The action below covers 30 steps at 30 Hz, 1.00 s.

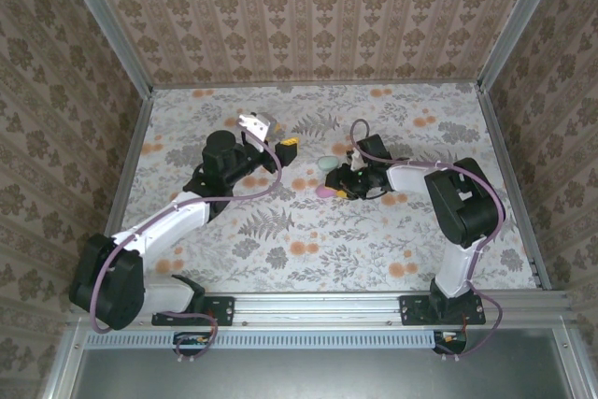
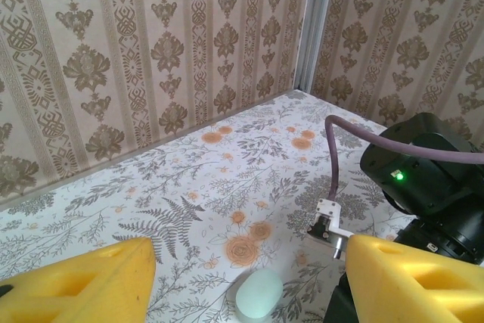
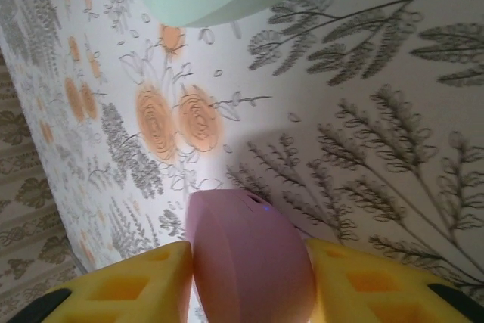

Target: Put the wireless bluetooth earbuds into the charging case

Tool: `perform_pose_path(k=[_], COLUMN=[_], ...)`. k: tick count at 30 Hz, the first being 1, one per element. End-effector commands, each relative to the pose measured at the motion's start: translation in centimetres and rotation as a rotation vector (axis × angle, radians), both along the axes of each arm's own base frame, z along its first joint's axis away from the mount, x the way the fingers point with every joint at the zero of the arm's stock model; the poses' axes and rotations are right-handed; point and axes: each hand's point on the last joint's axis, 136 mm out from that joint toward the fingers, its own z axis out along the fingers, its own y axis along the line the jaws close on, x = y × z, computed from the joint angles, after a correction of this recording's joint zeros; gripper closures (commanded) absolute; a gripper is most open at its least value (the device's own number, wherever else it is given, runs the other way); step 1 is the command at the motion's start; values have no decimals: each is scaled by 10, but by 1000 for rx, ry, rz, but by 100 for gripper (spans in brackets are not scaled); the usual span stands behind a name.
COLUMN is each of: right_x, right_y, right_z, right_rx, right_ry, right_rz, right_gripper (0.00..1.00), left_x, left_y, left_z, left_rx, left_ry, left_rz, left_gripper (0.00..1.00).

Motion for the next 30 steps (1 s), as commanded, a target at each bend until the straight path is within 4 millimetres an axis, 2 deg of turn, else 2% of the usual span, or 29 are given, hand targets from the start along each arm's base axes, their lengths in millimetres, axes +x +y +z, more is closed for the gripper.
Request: perform_pose_path(k=[1, 7, 9, 12, 14, 15, 16, 18, 20, 22, 26, 28, 30], right_x=[-8, -12, -9, -2, 4, 6, 8, 9, 12, 15, 25, 34, 43], right_y=[-14, -31, -44, -75, -103, -117, -135, -177, -217, -238, -265, -264, -255], right_z=[-7, 3, 16, 50, 81, 95, 110, 131, 140, 135, 107, 95, 80], right_rx=[-84, -170, -229, -374, -505, -571, -668, -874, -1050, -1112, -1148, -1141, -1102], right_ry=[30, 13, -30, -167, -306, -368, -447, -549, -612, -637, -618, -644, -699], right_rz=[-8, -24, -53, -117, -162, -181, -201, -269, -344, -352, -404, -370, -315], right_gripper=[51, 40, 37, 33, 30, 28, 26, 16, 7, 4, 3, 3, 3], left_x=[1, 4, 9, 17, 26, 30, 34, 41, 51, 55, 56, 53, 53], left_y=[7, 11, 16, 29, 46, 55, 64, 81, 113, 139, 198, 221, 233], left_z=[1, -1, -4, -16, -30, -37, -44, -58, -76, -88, -115, -123, -125], left_rx=[6, 10, 17, 49, 75, 90, 108, 158, 206, 231, 290, 322, 353], left_ry=[-4, 4, 12, 46, 78, 100, 124, 165, 218, 245, 259, 293, 293], left_rz=[22, 56, 95, 179, 274, 321, 353, 405, 521, 601, 799, 875, 885], left_gripper=[32, 32, 31, 30, 23, 9, 0, 0, 0, 0, 0, 0, 0])
